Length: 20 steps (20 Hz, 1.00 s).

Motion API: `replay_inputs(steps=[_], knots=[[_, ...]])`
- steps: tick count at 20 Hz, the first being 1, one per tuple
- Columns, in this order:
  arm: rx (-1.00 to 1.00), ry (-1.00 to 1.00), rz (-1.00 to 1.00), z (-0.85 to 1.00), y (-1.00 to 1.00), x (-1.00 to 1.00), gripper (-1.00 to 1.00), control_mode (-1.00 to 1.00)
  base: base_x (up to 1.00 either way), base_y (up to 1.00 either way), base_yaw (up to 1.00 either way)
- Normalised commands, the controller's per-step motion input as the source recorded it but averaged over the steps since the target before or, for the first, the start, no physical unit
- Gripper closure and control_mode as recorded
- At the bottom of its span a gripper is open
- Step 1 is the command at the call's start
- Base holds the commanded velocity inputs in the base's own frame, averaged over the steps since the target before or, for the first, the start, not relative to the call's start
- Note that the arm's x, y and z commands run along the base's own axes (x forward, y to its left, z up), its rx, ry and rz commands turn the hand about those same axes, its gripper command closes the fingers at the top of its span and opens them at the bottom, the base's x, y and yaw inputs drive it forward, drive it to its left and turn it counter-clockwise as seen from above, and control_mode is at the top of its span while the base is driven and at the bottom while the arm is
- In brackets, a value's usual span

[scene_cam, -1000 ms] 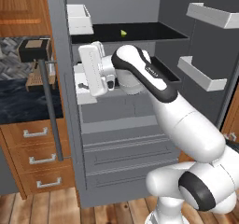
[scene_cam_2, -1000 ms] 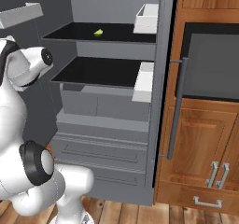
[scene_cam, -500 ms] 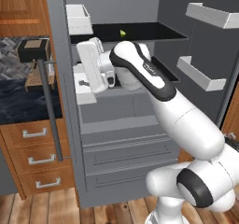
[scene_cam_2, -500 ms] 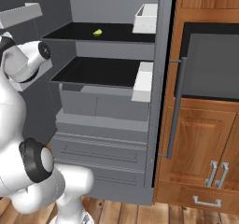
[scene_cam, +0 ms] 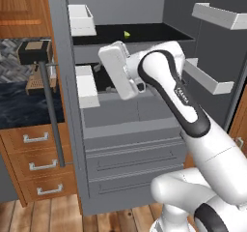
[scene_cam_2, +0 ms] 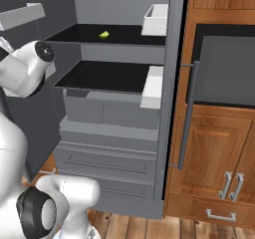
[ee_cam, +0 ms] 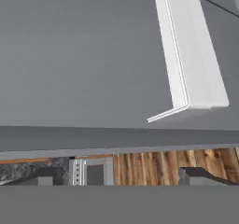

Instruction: There is a bowl on the dining counter. Grab a lemon wedge from the fridge and place it in the bowl. Then get the liquor bottle and glass cup from the cabinet and place them next to the bowl.

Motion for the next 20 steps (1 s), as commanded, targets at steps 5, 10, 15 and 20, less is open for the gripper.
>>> replay_inputs(steps=[5,10,15,20], knots=[[-0.17,-0.09,-0.13,0.16,-0.77,-0.41,-1.0,-1.0,0.0,0.0,0.0],[-0.18,-0.02,-0.2,0.14,-0.76,-0.23,-1.0,-1.0,0.0,0.0,0.0],[-0.19,-0.04,-0.19,0.08,-0.79,-0.25,-1.0,-1.0,0.0,0.0,0.0],[-0.23,-0.07,-0.14,0.0,-0.71,-0.27,-1.0,-1.0,0.0,0.0,0.0]])
